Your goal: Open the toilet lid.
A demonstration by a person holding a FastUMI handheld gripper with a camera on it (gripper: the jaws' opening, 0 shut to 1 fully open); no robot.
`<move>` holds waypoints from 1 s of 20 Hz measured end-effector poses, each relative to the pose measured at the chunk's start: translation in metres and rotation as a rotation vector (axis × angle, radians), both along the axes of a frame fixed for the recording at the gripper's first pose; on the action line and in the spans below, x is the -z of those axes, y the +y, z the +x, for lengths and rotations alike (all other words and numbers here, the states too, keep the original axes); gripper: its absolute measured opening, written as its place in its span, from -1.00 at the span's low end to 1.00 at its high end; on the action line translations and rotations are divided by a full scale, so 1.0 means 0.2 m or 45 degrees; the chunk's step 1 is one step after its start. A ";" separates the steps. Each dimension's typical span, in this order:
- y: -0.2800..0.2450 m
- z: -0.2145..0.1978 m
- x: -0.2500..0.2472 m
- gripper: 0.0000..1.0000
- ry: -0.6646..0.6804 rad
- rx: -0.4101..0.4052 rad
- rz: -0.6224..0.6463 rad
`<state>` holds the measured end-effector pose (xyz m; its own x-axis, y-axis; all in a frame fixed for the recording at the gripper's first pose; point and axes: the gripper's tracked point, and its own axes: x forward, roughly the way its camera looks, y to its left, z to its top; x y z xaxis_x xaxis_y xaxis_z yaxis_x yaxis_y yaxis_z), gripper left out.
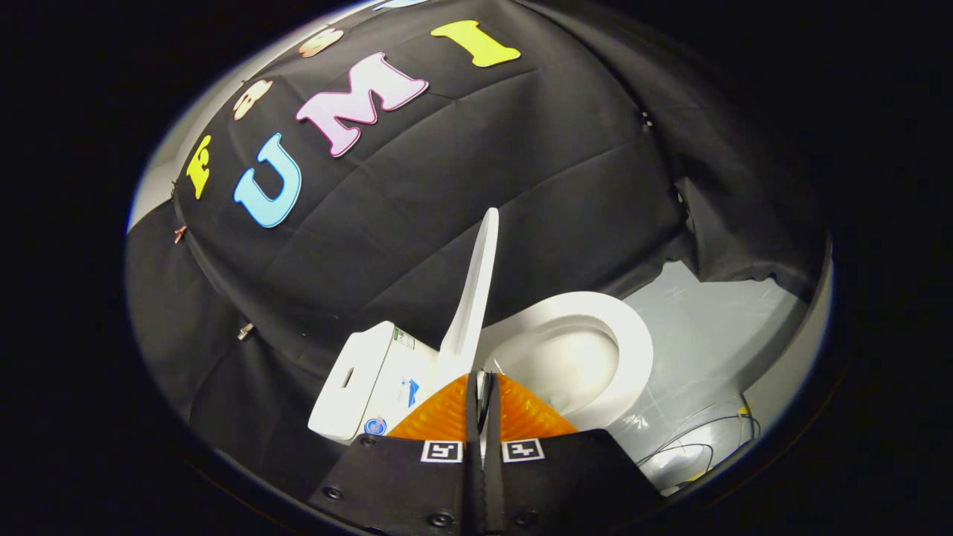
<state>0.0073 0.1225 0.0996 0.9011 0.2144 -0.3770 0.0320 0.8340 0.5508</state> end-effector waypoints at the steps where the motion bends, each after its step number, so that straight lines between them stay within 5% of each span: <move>1: 0.01 -0.01 -0.01 -0.90 -0.003 0.005 -0.016; 20: 0.44 -0.04 -0.29 -0.90 -0.058 0.046 -0.357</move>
<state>-0.0004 0.2104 0.1584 0.9237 0.0750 -0.3756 0.0450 0.9527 0.3007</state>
